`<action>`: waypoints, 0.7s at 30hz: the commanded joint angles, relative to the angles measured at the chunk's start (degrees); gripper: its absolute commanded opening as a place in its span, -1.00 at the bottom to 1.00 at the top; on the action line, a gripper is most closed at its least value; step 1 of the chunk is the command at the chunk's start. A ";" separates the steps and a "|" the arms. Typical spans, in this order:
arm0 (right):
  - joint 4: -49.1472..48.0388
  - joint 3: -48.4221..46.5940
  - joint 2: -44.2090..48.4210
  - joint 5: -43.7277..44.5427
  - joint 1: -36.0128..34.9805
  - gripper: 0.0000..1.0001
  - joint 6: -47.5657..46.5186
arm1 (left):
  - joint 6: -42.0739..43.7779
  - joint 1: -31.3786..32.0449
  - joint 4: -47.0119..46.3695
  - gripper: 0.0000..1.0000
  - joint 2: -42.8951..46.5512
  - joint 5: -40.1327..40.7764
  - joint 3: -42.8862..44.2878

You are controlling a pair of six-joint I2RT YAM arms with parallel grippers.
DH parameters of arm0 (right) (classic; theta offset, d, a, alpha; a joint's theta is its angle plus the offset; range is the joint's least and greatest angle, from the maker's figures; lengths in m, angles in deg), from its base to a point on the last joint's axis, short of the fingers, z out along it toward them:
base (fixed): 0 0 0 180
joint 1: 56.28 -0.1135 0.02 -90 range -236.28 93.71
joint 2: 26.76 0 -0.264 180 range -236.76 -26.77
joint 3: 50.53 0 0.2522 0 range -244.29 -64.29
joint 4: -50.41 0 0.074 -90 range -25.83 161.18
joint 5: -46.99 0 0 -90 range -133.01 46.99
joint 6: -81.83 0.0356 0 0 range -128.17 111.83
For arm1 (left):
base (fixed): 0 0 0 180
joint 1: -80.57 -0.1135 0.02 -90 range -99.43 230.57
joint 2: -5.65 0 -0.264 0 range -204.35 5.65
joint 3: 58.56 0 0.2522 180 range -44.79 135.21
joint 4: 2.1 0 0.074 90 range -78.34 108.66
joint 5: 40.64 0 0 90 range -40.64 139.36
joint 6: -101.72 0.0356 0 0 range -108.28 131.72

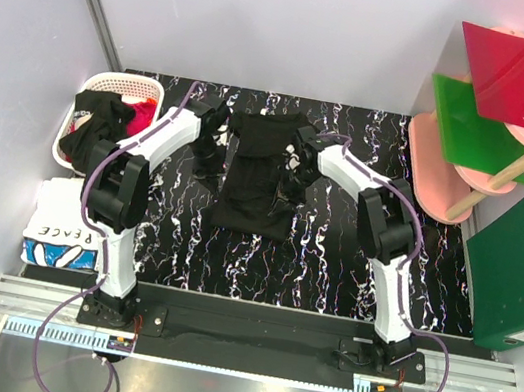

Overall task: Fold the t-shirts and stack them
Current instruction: Fold the folded rectangular tshirt in 1/3 of the way

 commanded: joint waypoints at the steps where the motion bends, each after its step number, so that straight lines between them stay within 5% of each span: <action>1: 3.01 -9.28 -4.33 5.44 -0.46 -1.00 -0.92 | 1.05 -1.04 -0.85 -1.00 2.72 -0.63 -0.51; 10: 4.51 -22.30 -5.48 18.28 -0.37 -1.00 1.62 | 1.14 -1.83 -0.76 -1.00 2.72 -0.19 -1.47; 16: 3.19 -22.30 -3.02 29.44 -0.37 -1.00 4.96 | 1.05 -1.83 -1.02 -1.00 2.28 -0.97 -1.47; 21: 2.75 -21.52 -0.39 29.54 -0.37 -1.00 4.97 | 0.88 -1.65 -2.78 -1.00 1.41 -3.96 -3.05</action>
